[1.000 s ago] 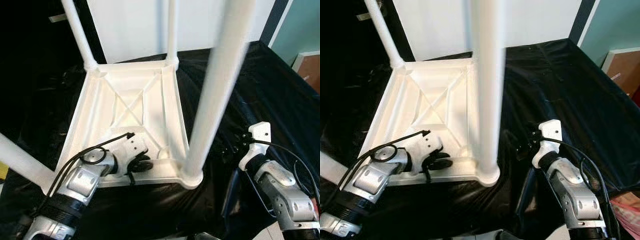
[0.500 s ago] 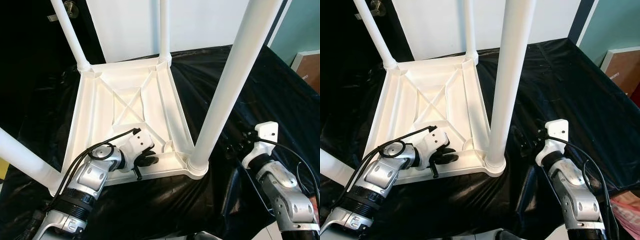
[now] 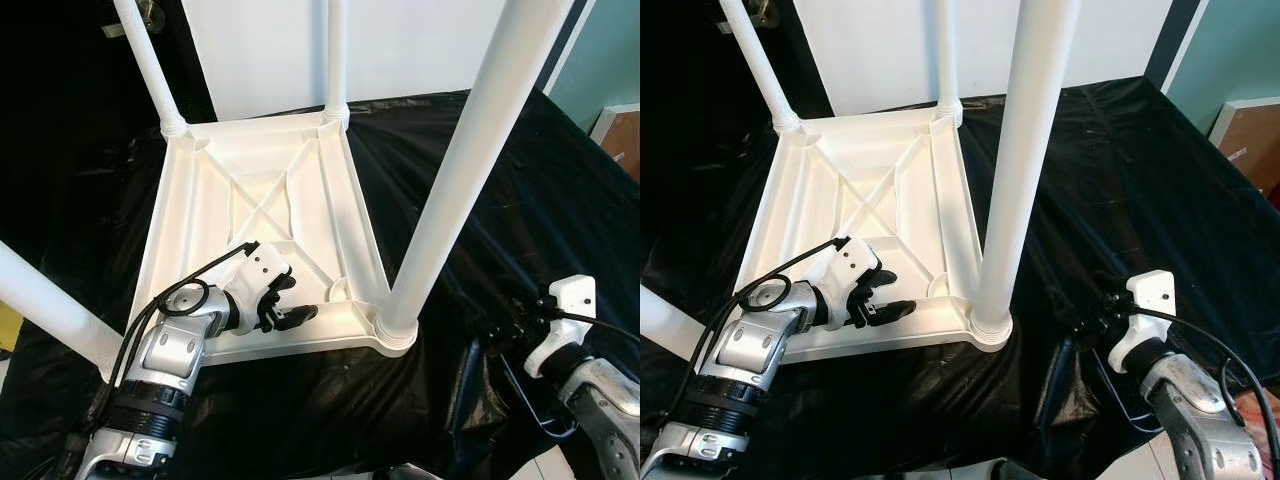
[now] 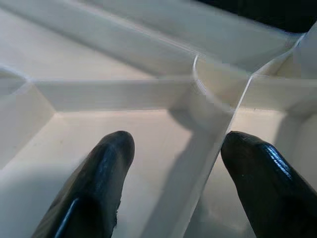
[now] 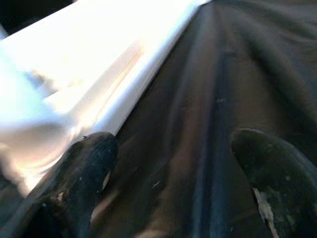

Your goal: Building children table

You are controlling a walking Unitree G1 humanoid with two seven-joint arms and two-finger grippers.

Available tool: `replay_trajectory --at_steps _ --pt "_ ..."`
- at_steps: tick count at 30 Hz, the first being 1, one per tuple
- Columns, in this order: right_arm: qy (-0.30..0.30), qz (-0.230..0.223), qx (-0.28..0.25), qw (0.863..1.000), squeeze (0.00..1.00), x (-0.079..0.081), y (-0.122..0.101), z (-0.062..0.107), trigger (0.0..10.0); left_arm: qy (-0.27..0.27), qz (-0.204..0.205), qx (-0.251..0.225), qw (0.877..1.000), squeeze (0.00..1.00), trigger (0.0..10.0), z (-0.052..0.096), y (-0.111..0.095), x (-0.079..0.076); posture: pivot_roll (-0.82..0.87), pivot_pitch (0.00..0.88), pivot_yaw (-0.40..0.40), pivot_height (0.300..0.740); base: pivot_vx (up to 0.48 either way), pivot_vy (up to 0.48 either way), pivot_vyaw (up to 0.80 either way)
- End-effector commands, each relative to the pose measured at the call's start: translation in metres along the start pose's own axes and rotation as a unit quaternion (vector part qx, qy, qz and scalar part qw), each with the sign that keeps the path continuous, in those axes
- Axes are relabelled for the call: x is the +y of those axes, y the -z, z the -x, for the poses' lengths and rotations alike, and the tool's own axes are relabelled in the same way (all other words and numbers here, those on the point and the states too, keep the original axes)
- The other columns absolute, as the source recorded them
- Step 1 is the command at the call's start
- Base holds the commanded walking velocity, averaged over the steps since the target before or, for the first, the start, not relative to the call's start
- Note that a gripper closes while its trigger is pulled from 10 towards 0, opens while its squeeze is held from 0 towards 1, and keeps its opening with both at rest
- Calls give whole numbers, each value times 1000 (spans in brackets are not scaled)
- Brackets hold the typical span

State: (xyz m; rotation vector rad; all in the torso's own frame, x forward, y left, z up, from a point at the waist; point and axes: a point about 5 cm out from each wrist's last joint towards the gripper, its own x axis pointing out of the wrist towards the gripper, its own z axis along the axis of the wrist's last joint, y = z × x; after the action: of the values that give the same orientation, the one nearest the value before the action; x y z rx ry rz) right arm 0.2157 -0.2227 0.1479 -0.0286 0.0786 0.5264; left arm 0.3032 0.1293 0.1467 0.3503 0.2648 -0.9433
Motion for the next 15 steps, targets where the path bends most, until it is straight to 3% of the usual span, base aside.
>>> replay_trajectory --at_steps 1,2,3,5,15 --pt "-36 -5 4 999 0 6 -2 2 10000 -176 1 -19 984 0 10000 10 -6 20 -99 94 21 740 0 0 0" --pt "-36 -5 4 999 0 6 -2 2 10000 -176 1 -19 984 0 10000 10 -6 20 -99 94 21 740 0 0 0" --pt "-95 -5 22 995 0 17 -3 3 10000 -184 -23 -28 982 0 10000 12 -8 18 -98 90 10 740 0 0 0" --pt "-143 -3 34 989 0 25 -5 3 10000 -196 -15 -37 980 0 10000 13 -10 17 -90 86 3 740 0 0 0" --pt "-187 7 26 982 0 24 -9 -18 10000 -175 43 -96 979 0 10000 11 -24 -1 -45 67 -21 740 0 0 0"
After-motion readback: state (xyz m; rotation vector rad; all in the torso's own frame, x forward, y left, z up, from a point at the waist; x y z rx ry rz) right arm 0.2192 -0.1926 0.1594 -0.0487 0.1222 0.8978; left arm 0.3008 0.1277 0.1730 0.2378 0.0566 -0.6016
